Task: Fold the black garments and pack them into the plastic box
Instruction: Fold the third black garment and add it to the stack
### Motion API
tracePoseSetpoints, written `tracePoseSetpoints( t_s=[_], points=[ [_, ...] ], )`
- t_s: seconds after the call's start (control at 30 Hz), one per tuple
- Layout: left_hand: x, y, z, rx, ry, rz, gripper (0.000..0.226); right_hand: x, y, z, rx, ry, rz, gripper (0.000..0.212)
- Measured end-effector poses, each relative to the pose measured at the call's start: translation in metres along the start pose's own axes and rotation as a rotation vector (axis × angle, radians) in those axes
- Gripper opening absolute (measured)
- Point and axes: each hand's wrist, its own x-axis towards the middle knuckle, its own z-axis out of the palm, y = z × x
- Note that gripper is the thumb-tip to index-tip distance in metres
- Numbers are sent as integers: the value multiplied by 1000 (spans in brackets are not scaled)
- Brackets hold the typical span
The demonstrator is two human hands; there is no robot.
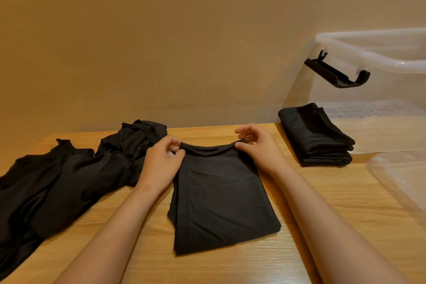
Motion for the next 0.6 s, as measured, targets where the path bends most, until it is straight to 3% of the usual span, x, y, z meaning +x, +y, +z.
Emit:
tracePoseSetpoints(
  t_s=[0.13, 0.33, 0.6],
  points=[
    [3, -2, 3, -32, -5, 9, 6, 1, 0, 3, 20, 27, -29, 25],
    [7, -1, -1, -113, 142, -24, 8, 4, -10, 12, 118, 145, -64, 19],
    [7, -7, 2, 100, 159, 11, 18, 3, -2, 30, -220, 30, -80, 35]
  ],
)
